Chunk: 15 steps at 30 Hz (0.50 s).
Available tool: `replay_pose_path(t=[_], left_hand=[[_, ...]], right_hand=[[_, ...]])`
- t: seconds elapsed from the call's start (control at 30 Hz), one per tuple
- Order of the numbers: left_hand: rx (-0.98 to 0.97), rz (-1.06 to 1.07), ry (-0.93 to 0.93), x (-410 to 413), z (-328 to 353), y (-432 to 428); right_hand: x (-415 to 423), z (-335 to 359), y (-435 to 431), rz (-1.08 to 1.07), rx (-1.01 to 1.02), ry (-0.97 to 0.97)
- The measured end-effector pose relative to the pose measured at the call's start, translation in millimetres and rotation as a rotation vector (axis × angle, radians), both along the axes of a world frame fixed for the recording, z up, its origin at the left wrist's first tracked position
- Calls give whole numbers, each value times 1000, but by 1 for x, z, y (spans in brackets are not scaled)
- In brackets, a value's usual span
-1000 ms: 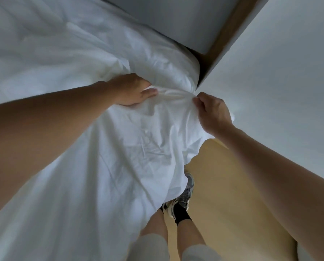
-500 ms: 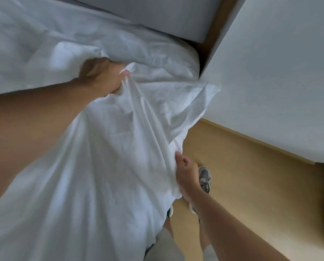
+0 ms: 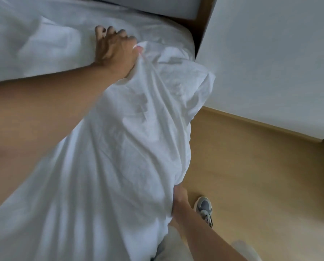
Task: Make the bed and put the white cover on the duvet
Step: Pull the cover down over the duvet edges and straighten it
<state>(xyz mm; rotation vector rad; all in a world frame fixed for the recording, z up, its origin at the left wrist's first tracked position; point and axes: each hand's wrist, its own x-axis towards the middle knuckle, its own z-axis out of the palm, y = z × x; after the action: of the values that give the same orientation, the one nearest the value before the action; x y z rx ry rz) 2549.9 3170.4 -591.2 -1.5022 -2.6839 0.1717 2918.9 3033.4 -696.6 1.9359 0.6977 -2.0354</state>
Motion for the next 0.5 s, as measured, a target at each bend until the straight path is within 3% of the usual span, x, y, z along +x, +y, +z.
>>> replay_pose_path(t=[0.17, 0.23, 0.3, 0.37, 0.43, 0.47, 0.5], left_hand=[[405, 377, -192, 96, 12, -46], [322, 494, -383, 156, 5, -100], [50, 561, -473, 211, -14, -172], [-171, 601, -497, 256, -39, -246], [-199, 609, -460, 287, -61, -299], [-172, 609, -431, 298, -69, -314], [-145, 597, -403, 305, -76, -323]], right_hand=[[41, -4, -26, -57, 148, -133], [73, -5, -18, -246, 77, -68], [99, -9, -16, -391, -84, 26], [105, -13, -30, -275, -154, 194], [100, -14, -43, 38, -51, 340], [96, -19, -45, 155, 30, 331], [92, -31, -42, 203, 136, 201]])
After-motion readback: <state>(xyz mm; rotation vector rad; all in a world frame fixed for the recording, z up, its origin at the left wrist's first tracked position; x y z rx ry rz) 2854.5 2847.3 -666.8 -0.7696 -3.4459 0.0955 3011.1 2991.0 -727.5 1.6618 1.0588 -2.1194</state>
